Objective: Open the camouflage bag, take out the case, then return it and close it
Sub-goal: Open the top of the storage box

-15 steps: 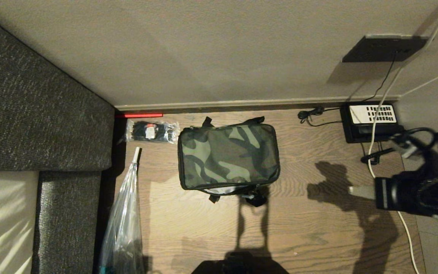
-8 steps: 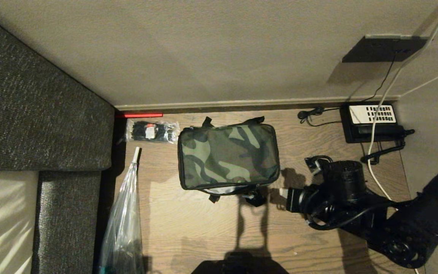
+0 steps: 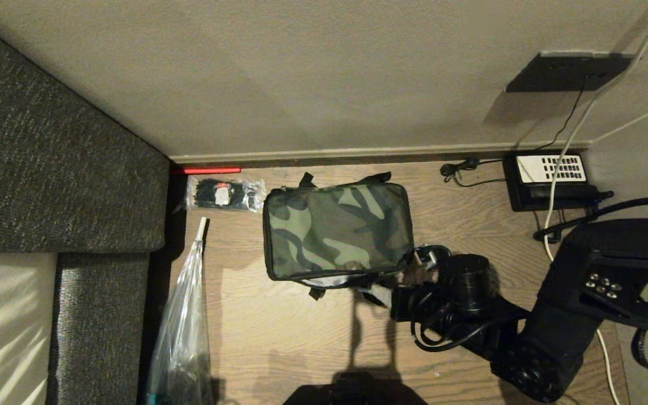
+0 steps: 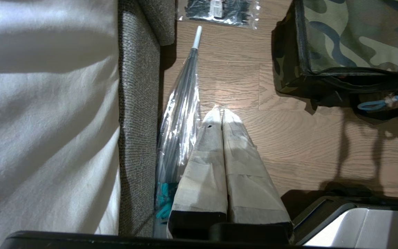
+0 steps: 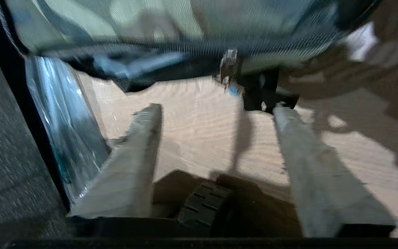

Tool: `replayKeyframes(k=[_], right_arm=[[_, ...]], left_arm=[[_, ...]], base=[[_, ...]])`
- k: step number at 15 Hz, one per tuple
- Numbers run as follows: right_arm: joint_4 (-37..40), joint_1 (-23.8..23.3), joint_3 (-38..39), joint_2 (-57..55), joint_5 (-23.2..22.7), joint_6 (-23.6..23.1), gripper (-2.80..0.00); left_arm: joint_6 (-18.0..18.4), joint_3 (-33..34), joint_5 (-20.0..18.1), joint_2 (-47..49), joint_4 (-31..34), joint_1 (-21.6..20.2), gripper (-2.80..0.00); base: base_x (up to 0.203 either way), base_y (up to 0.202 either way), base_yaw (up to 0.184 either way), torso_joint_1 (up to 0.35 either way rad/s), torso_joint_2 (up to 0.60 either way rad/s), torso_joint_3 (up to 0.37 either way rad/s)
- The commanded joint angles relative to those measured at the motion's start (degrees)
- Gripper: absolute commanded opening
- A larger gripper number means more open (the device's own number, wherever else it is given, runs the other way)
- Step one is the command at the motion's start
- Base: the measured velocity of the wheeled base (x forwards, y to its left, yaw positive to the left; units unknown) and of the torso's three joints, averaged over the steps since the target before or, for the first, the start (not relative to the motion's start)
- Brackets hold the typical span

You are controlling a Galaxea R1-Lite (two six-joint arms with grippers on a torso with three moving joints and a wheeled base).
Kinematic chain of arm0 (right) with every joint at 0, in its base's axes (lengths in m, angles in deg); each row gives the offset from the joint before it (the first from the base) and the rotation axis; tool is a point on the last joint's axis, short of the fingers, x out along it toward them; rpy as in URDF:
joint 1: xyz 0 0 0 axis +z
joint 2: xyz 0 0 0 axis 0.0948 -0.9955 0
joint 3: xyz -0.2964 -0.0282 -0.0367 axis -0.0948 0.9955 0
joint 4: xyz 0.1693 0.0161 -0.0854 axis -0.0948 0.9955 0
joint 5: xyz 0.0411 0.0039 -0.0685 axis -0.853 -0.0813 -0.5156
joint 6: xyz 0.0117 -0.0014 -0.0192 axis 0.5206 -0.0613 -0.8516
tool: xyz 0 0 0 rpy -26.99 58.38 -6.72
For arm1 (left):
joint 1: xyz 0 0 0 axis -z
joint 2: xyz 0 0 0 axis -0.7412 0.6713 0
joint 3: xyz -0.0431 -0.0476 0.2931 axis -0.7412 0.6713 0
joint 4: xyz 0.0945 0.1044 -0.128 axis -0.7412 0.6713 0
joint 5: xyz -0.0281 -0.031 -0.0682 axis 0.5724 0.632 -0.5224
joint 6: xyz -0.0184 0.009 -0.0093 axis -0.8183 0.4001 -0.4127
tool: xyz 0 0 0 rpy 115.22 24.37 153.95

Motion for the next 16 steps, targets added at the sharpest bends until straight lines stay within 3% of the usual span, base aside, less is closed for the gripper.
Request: replayKeyframes(k=[1, 8, 16], right_arm=[[-3.8, 0.2, -0.9, -4.8, 0.1, 0.9, 0.0], [-14.5, 0.2, -5.0, -13.8, 0.4, 1.9, 0.0], [-17.1, 0.0, -5.8, -12.6, 0.1, 3.6, 0.0]], left_arm=[[-0.1, 0.2, 0.0, -0.1, 0.0, 0.0, -2.8], [0.0, 0.2, 0.0, 0.0, 0.0, 0.0, -2.8], [0.0, 0.2, 0.0, -0.1, 0.0, 0.0, -2.8]], base=[[0.0, 0.0, 0.0, 0.0, 0.0, 0.0], [0.0, 0.0, 0.0, 0.0, 0.0, 0.0], [0.0, 0.0, 0.0, 0.0, 0.0, 0.0]])
